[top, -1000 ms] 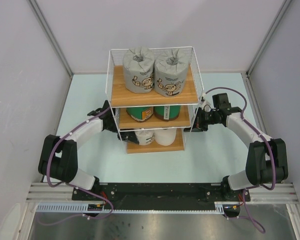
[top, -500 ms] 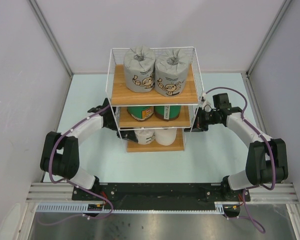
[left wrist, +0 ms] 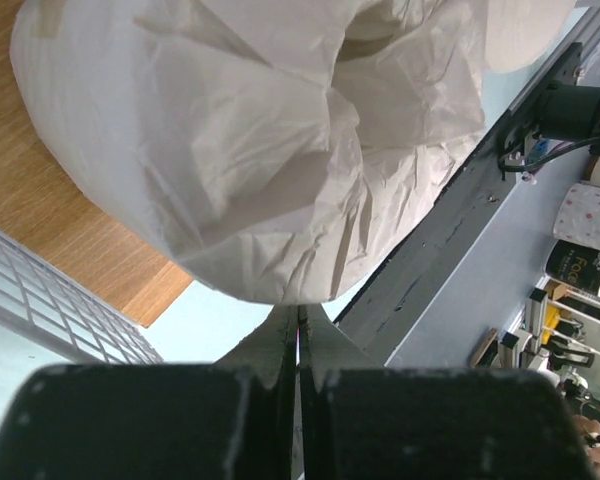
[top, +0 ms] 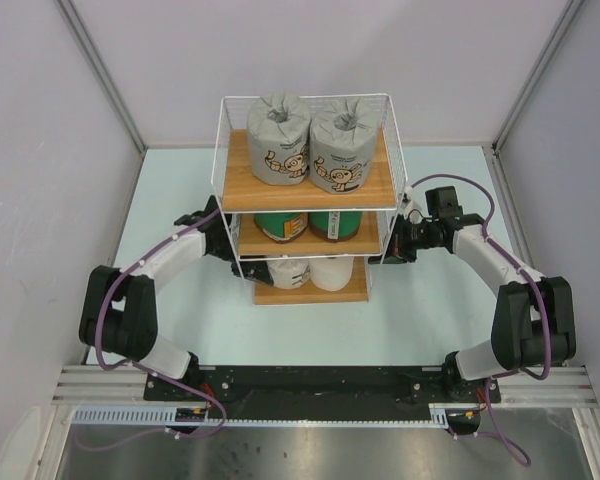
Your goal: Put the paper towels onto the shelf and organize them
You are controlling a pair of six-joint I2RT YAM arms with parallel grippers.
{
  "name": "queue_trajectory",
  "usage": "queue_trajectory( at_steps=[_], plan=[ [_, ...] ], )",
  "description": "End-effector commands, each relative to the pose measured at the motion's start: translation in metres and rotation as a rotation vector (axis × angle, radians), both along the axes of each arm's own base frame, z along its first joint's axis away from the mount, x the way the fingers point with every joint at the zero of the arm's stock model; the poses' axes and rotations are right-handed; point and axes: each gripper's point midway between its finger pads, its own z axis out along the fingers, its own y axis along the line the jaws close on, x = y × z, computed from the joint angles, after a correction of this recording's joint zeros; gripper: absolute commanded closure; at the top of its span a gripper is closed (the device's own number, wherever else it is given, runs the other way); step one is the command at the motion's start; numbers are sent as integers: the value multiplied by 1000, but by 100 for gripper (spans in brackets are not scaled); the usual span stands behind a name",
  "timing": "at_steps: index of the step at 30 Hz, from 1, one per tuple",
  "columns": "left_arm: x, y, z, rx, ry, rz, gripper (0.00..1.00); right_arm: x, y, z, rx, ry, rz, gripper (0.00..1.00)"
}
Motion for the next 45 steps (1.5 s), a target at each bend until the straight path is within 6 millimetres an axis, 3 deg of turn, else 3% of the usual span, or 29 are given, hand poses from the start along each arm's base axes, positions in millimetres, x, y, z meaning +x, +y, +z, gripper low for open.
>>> queue_trajectory(
  at_steps=[1, 14, 20, 34, 45],
  plan=[
    [-5, -3, 5, -7, -77, -21, 100, 0, 1, 4, 18, -14, 16, 100],
    [2, -20, 16, -143, -211, -10, 100, -2, 2, 5, 18, -26, 30, 100],
    [2, -25, 10, -189, -220, -2, 100, -1, 1, 5, 17, -27, 28, 100],
    [13, -28, 33, -262, -329, 93, 100, 0, 2, 2, 20, -22, 30, 100],
    [13, -27, 23, -314, -307, 200, 100, 0, 3, 3, 23, -21, 33, 100]
  ],
)
